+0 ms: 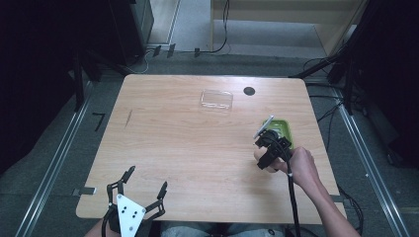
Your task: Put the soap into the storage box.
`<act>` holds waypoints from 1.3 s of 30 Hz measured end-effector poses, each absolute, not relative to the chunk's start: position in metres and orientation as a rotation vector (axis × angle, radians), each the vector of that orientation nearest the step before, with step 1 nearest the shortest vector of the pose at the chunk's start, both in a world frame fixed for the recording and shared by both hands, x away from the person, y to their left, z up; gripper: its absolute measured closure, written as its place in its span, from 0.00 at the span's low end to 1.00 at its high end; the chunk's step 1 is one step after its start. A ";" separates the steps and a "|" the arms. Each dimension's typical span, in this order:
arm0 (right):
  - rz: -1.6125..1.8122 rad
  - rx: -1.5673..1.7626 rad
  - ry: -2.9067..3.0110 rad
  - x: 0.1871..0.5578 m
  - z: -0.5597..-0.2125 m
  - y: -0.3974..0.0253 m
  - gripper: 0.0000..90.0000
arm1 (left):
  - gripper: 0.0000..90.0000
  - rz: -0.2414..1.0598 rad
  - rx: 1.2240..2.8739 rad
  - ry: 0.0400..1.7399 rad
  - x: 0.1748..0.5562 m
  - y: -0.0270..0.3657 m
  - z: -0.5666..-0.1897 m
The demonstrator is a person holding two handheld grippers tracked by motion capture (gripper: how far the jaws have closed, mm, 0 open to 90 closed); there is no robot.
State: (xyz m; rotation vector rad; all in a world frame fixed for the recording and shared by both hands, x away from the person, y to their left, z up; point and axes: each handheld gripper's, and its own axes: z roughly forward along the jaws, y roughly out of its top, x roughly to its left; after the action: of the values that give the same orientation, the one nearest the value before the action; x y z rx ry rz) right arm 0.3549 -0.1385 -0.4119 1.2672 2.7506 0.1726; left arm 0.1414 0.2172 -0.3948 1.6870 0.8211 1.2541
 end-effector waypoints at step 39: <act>0.171 1.395 2.647 0.369 -0.392 -0.185 0.37 | 0.15 1.256 1.691 0.813 0.142 0.216 -0.395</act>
State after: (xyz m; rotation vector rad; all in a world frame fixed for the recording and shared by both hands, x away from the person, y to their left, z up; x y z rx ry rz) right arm 0.3690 -0.1853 -0.3923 1.3947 2.6472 0.1714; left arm 0.1420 0.2157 -0.3947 1.6911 0.8133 1.2559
